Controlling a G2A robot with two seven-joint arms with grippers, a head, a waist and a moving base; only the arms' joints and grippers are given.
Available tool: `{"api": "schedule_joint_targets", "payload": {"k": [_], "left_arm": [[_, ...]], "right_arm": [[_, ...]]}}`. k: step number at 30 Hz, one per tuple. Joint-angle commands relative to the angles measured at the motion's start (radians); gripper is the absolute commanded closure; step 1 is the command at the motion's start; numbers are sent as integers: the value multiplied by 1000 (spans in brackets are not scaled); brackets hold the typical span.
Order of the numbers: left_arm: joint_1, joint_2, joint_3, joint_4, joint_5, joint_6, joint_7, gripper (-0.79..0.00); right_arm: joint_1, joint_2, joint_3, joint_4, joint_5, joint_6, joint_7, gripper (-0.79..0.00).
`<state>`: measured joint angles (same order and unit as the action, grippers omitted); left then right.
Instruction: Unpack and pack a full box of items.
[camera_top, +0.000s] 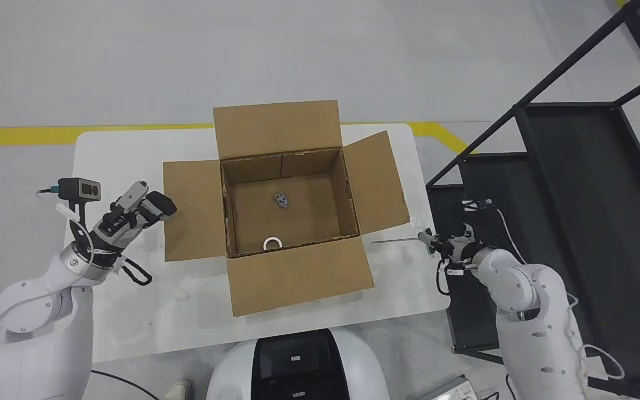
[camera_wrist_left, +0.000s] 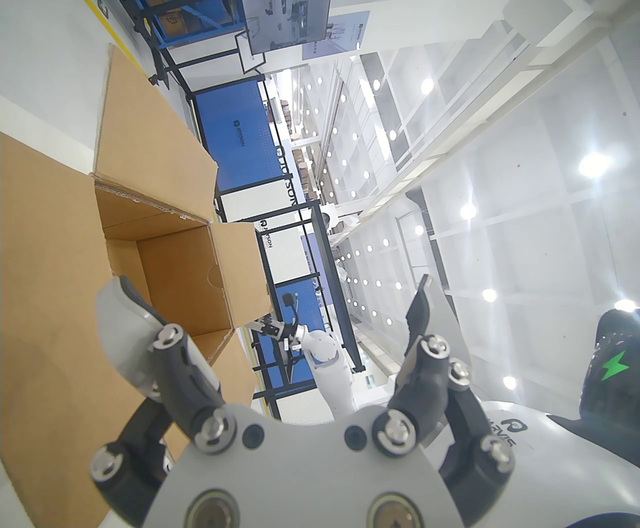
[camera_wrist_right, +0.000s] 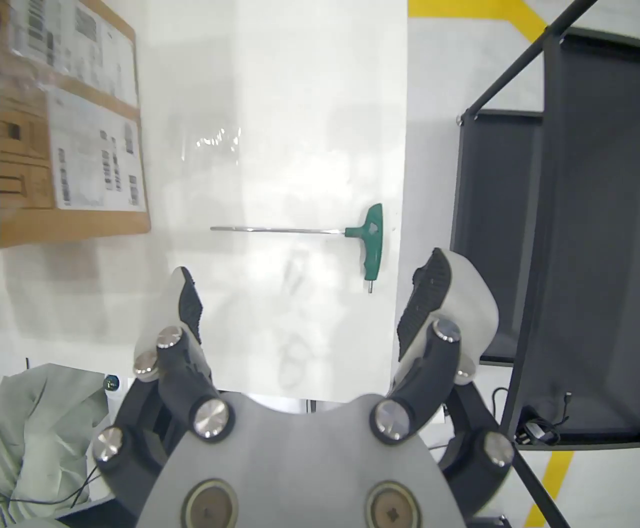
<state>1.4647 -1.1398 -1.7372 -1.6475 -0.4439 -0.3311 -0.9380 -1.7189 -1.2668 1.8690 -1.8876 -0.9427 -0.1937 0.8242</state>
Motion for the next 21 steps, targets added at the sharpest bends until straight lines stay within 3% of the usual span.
{"api": "schedule_joint_targets", "payload": {"k": [1,6,10,21], "left_arm": [[0,0,0,0,0,0,0,-785],[0,0,0,0,0,0,0,-785],[0,0,0,0,0,0,0,-785],[0,0,0,0,0,0,0,-785]], "right_arm": [[-28,-3,27,-55,63,16,-63,-785],[-68,-6,53,-174,178,3,-158,-785],[-41,-4,3,-238,170,-16,-164,-785],[178,0,-346,-268,1,-28,-69,-785]]}}
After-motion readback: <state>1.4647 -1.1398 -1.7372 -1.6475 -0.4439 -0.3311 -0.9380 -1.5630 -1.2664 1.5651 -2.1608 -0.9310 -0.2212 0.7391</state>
